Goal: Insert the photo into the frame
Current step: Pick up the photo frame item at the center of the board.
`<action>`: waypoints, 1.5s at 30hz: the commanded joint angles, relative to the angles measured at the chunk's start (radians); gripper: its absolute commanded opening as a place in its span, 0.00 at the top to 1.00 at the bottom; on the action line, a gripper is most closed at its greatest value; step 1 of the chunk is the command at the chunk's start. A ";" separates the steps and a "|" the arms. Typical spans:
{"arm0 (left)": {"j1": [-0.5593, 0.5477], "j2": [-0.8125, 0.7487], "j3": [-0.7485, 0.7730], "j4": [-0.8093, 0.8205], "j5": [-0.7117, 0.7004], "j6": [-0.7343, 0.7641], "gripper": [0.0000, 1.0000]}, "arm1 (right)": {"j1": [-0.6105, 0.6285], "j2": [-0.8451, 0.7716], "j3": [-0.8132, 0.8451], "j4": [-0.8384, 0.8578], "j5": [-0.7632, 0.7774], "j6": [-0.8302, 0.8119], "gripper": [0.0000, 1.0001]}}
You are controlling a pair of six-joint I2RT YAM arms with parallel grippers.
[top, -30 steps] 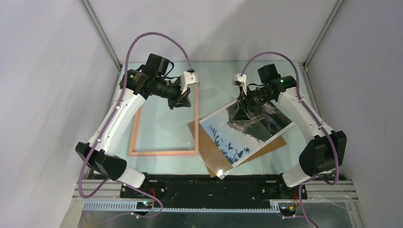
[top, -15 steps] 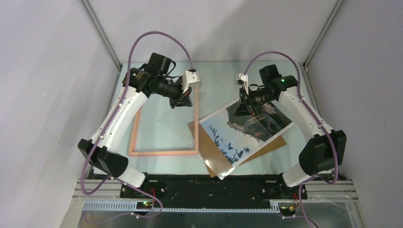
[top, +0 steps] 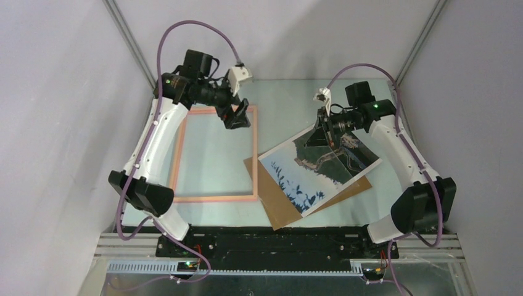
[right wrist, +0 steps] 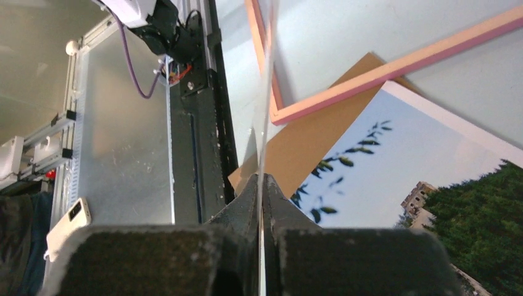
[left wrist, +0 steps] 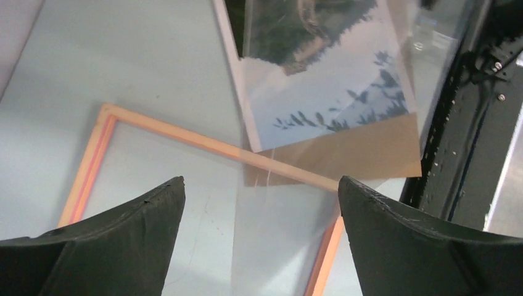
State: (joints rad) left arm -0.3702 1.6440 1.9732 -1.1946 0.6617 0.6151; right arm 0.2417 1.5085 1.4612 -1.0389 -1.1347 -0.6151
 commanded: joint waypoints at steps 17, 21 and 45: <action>0.360 -0.185 -0.091 0.162 -0.158 -0.348 0.00 | -0.034 -0.052 -0.063 0.740 0.072 0.992 1.00; 0.432 -0.214 -0.186 0.184 -0.272 -0.368 0.00 | -0.058 -0.041 -0.112 0.907 0.055 1.173 1.00; 0.540 0.155 -0.400 0.302 -0.600 -0.471 0.08 | -0.117 -0.033 -0.272 1.282 -0.019 1.499 1.00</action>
State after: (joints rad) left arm 0.1604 1.7611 1.5650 -0.9173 0.1131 0.1619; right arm 0.1329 1.4994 1.2087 0.1577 -1.1202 0.8497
